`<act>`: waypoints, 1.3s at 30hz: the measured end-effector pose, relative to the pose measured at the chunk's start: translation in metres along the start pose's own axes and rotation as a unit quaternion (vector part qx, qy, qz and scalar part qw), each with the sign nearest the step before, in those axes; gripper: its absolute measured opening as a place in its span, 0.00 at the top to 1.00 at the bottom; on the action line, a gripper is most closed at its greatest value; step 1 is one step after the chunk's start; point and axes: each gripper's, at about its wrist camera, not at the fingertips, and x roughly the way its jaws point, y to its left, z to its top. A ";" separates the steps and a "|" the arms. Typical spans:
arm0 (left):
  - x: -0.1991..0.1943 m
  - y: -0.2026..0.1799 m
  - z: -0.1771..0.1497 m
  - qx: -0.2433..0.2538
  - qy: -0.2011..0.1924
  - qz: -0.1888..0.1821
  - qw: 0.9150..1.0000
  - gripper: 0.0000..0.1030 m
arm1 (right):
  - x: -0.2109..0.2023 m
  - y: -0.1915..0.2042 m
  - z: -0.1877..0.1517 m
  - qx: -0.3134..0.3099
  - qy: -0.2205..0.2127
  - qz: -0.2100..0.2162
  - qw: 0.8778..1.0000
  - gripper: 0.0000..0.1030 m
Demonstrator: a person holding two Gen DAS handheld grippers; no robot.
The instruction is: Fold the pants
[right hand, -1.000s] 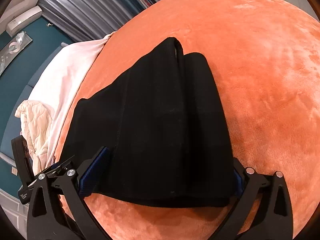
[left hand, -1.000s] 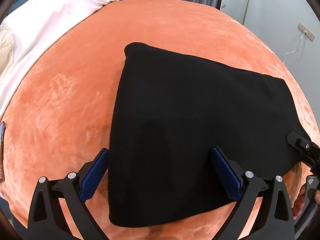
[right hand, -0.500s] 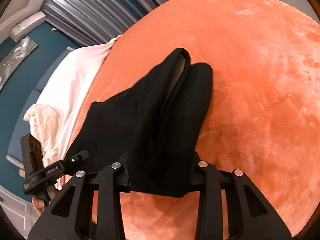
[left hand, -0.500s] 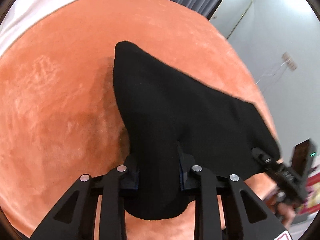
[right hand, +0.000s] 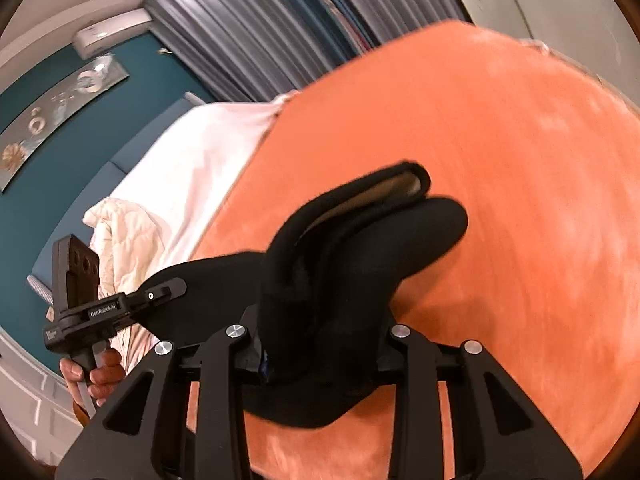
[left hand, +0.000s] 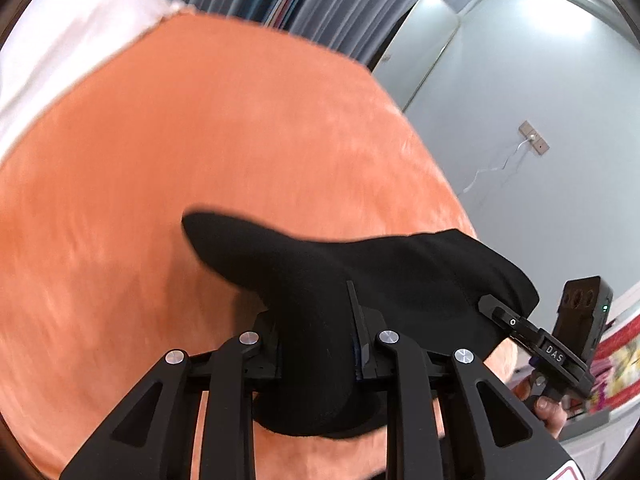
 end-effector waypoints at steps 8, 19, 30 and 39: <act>0.044 -0.002 0.142 0.075 -0.103 0.065 0.990 0.80 | 0.078 0.009 0.130 -0.058 -0.080 0.006 0.995 0.69; 0.206 0.137 0.140 0.010 -0.035 0.236 0.971 0.63 | 0.188 -0.138 0.125 0.057 -0.056 -0.122 0.989 0.31; 0.117 0.064 0.084 0.061 -0.075 0.294 0.951 0.33 | 0.126 -0.038 0.065 -0.072 -0.046 -0.161 0.983 0.32; 0.087 0.006 0.055 0.111 -0.105 0.292 0.944 0.28 | 0.125 0.051 0.052 -0.134 -0.073 -0.169 0.974 0.18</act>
